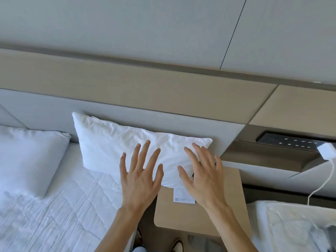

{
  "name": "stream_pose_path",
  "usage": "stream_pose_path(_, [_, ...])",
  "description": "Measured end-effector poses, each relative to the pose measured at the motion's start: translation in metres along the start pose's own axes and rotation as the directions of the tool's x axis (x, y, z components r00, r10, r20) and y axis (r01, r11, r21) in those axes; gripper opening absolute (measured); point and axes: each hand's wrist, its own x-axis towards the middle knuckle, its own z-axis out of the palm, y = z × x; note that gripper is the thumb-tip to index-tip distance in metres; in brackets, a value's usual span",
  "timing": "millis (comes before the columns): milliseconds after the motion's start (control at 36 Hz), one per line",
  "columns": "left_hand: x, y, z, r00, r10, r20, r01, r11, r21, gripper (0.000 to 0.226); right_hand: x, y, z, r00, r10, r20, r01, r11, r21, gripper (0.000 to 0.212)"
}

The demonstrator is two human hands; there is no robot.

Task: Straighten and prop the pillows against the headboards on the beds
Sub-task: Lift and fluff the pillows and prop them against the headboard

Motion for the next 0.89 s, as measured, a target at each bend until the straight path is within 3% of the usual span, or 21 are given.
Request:
stream_pose_path(306, [-0.054, 0.010, 0.007, 0.981, -0.128, 0.146, 0.120, 0.991, 0.059, 0.054, -0.042, 0.022, 0.012, 0.992, -0.046, 0.120, 0.046, 0.999, 0.003, 0.068])
stream_pose_path(611, [-0.065, 0.022, 0.001, 0.966, -0.212, 0.147, 0.195, 0.973, 0.121, 0.057, -0.035, 0.030, 0.011, 0.978, -0.167, 0.125, 0.164, 0.986, 0.032, 0.068])
stream_pose_path(889, [-0.081, 0.008, -0.023, 0.956, -0.280, 0.087, 0.270, 0.957, 0.108, 0.054, -0.032, -0.004, -0.003, 0.961, -0.261, 0.087, 0.257, 0.965, 0.051, 0.065])
